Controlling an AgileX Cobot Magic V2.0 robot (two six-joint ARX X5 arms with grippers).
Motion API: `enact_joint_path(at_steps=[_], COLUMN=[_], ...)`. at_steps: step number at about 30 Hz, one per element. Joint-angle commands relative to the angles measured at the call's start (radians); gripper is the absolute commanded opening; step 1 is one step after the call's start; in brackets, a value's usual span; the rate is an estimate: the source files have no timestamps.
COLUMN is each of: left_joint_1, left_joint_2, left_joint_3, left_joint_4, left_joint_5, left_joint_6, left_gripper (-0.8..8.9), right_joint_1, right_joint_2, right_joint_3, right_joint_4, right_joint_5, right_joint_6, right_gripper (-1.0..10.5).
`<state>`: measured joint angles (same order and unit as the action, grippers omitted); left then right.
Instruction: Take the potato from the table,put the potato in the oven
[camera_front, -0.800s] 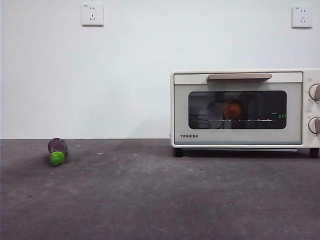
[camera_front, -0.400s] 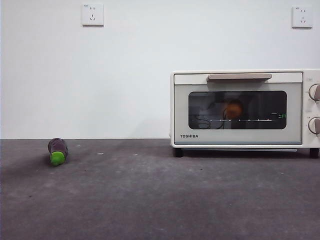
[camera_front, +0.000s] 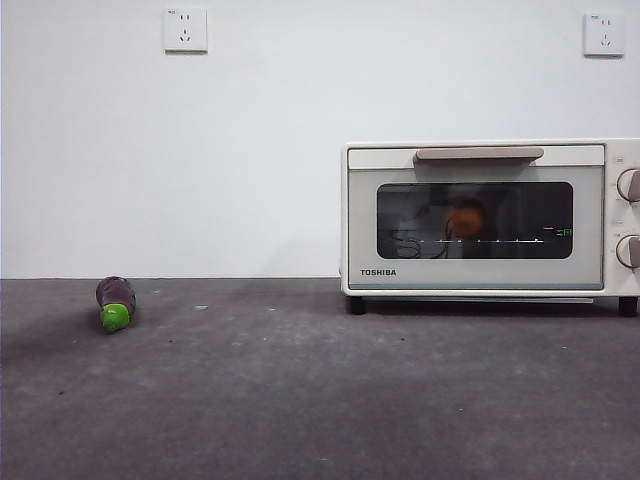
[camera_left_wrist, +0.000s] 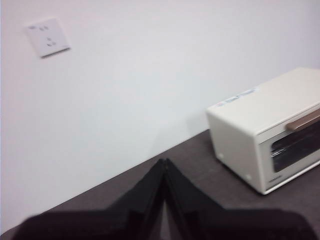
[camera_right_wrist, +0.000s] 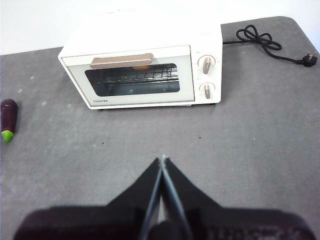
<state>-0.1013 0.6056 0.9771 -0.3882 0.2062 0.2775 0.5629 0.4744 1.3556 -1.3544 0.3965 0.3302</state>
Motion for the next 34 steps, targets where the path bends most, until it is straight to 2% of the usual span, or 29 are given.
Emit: enact_joint_path(at_steps=[1,5,8,16,22,26,34], left_joint_1=[0.021,0.05,0.085,0.115,0.115,0.116,0.116], left_joint_2=[-0.1,-0.247,-0.325,-0.436,-0.533,-0.597,-0.602], left_joint_3=[-0.224,-0.463,-0.582,-0.761,-0.866,-0.919,-0.97], left_joint_4=[0.101,0.251,0.31,0.299,0.3,0.298,0.241], left_joint_5=[0.003,0.003,0.003,-0.026,-0.13,-0.127,-0.13], left_joint_6=[0.007,-0.072,-0.132,-0.176,-0.294,-0.305,-0.293], left_gripper=[-0.04,-0.04,-0.04,-0.04,-0.04,-0.04,-0.04], right_joint_1=[0.0,0.0,0.0,0.0,0.0,0.0,0.0], right_joint_2=[0.001,0.001,0.001,0.001,0.001,0.001,0.001], right_joint_3=[-0.002,-0.002,-0.002,-0.002,-0.002,-0.002,-0.002], right_joint_4=[-0.018,-0.018,-0.018,-0.018,-0.018,-0.018,-0.018], right_joint_5=[0.005,0.005,0.005,0.005,0.005,0.005,0.005], right_joint_6=[0.008,0.008,0.008,0.008,0.008,0.008,0.008], right_gripper=[0.0,0.0,0.0,0.0,0.0,0.0,0.0])
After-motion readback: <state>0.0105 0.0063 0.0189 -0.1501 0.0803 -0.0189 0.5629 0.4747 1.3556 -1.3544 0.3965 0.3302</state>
